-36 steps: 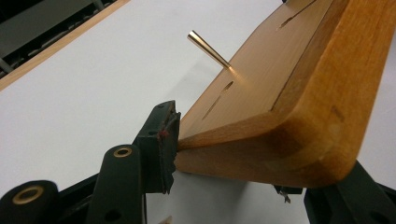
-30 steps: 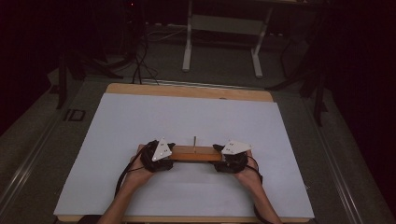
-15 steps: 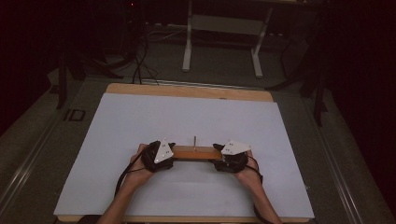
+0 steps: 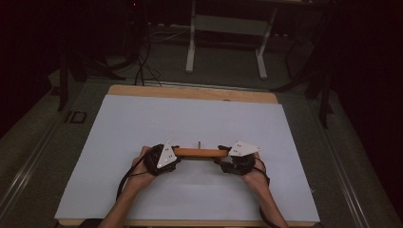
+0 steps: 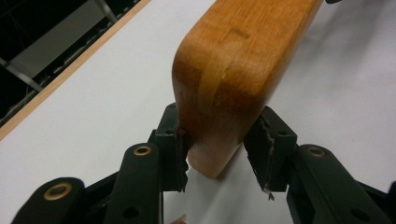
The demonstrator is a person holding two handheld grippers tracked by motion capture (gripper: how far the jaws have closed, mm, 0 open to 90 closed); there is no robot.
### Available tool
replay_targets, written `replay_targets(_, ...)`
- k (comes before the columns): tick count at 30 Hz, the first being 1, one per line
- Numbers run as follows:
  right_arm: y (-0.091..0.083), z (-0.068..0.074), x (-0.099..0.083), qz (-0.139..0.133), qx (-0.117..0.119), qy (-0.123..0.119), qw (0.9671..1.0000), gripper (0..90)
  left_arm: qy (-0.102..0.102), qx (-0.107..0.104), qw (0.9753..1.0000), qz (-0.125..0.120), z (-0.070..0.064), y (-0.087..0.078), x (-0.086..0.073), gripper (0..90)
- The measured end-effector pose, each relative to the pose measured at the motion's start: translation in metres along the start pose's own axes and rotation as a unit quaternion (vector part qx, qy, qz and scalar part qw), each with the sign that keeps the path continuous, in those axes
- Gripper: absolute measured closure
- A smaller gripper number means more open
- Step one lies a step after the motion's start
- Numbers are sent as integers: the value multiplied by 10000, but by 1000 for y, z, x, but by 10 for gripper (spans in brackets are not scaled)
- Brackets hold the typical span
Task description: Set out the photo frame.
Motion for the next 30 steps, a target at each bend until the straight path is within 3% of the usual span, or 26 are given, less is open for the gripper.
replay_targets(7,0,1,1,32,-50,-49,10000,497,72,113,9999,29,0,-1,1,602)
replay_targets(15,-6,2,6,-50,-73,-105,9999,498,-5,78,10000,-34,1,-8,4,599)
replay_targets(30,-13,3,11,-125,31,-61,9999,499,-248,-315,9992,15,5,-15,6,603)
Point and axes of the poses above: each handheld gripper's, and its own axes: y roughly forward along the jaws, x roughly out of its top, z roughly to its left, the point moved 4 cm from there along y, roughly forward along the jaws, and after that the axes turned 13 degrees about z, right-handed, at the moved point
